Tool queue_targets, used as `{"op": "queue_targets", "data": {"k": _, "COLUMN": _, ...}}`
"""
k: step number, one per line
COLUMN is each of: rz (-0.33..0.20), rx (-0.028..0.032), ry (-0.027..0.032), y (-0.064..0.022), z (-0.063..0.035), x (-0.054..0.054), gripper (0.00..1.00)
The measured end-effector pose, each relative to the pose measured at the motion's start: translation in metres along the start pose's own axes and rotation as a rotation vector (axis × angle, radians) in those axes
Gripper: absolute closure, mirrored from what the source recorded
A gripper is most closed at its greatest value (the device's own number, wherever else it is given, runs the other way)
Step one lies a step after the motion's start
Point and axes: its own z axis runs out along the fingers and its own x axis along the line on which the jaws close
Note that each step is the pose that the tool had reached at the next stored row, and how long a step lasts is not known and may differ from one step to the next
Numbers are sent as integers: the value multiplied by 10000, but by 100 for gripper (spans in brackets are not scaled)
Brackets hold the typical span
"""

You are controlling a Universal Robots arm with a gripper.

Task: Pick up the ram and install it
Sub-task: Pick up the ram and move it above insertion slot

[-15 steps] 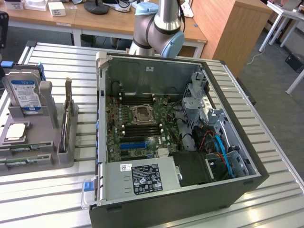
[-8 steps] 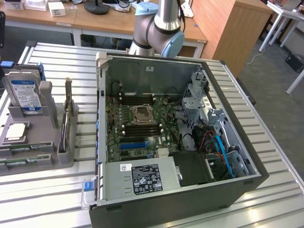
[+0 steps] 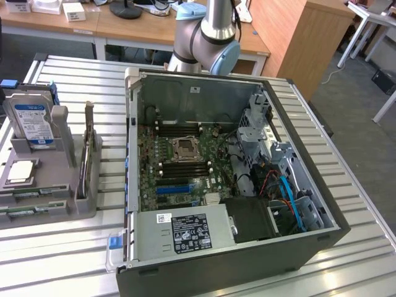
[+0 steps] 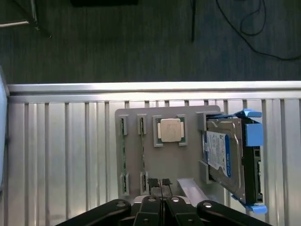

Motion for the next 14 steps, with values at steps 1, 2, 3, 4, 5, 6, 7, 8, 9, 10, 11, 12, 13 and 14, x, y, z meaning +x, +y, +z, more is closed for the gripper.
{"op": "queue_targets", "data": {"k": 1, "rz": -179, "rx": -4, "ry": 8, "y": 0, "z": 1, "x": 0, "gripper": 90}}
{"op": "queue_targets", "data": {"k": 2, "rz": -353, "rx": -8, "ry": 17, "y": 0, "z": 1, "x": 0, "gripper": 90}}
{"op": "queue_targets", "data": {"k": 3, "rz": -479, "rx": -10, "ry": 28, "y": 0, "z": 1, "x": 0, "gripper": 90}}
{"op": "queue_targets", "data": {"k": 4, "rz": -520, "rx": -12, "ry": 36, "y": 0, "z": 1, "x": 0, "gripper": 90}}
{"op": "queue_targets", "data": {"k": 5, "rz": -523, "rx": -12, "ry": 37, "y": 0, "z": 1, "x": 0, "gripper": 90}}
{"op": "queue_targets", "data": {"k": 6, "rz": -524, "rx": -12, "ry": 37, "y": 0, "z": 1, "x": 0, "gripper": 90}}
{"op": "queue_targets", "data": {"k": 7, "rz": -524, "rx": -12, "ry": 38, "y": 0, "z": 1, "x": 0, "gripper": 90}}
{"op": "queue_targets", "data": {"k": 8, "rz": -524, "rx": -11, "ry": 37, "y": 0, "z": 2, "x": 0, "gripper": 90}}
{"op": "queue_targets", "data": {"k": 9, "rz": -526, "rx": -11, "ry": 37, "y": 0, "z": 2, "x": 0, "gripper": 90}}
{"op": "queue_targets", "data": {"k": 10, "rz": -549, "rx": -12, "ry": 38, "y": 0, "z": 2, "x": 0, "gripper": 90}}
{"op": "queue_targets", "data": {"k": 11, "rz": -601, "rx": -12, "ry": 40, "y": -1, "z": 2, "x": -1, "gripper": 90}}
{"op": "queue_targets", "data": {"k": 12, "rz": -665, "rx": -13, "ry": 43, "y": -3, "z": 2, "x": -1, "gripper": 90}}
{"op": "queue_targets", "data": {"k": 13, "rz": -742, "rx": -15, "ry": 46, "y": -5, "z": 2, "x": -1, "gripper": 90}}
{"op": "queue_targets", "data": {"k": 14, "rz": -823, "rx": -17, "ry": 50, "y": -7, "z": 1, "x": 0, "gripper": 90}}
